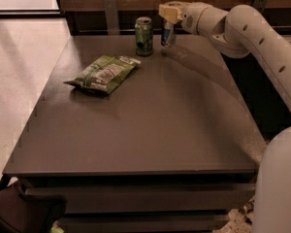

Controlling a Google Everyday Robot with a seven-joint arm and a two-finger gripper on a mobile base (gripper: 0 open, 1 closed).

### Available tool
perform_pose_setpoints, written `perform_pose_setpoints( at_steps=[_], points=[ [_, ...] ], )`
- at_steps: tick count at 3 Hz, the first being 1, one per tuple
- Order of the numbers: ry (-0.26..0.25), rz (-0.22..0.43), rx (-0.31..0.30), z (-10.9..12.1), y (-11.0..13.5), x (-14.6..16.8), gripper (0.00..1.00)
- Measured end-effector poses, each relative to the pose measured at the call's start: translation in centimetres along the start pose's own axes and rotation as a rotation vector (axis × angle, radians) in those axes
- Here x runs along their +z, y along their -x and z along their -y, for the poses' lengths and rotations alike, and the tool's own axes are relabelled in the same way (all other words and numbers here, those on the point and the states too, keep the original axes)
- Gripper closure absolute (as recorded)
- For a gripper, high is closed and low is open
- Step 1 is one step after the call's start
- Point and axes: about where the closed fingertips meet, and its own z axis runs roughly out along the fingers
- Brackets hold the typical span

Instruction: Move redbull can near green can

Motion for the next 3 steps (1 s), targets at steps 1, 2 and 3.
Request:
perform_pose_setpoints(
  at_steps=[1,2,3],
  points=[
    [-0.019,-0.004,-0.01,-0.7,-2.7,1.0,1.0],
    [-0.027,0.0,-0.021,-1.3,-4.0,1.5,1.0],
    [-0.022,0.002,-0.021,-1.7,-4.1,1.7,0.83]
  ],
)
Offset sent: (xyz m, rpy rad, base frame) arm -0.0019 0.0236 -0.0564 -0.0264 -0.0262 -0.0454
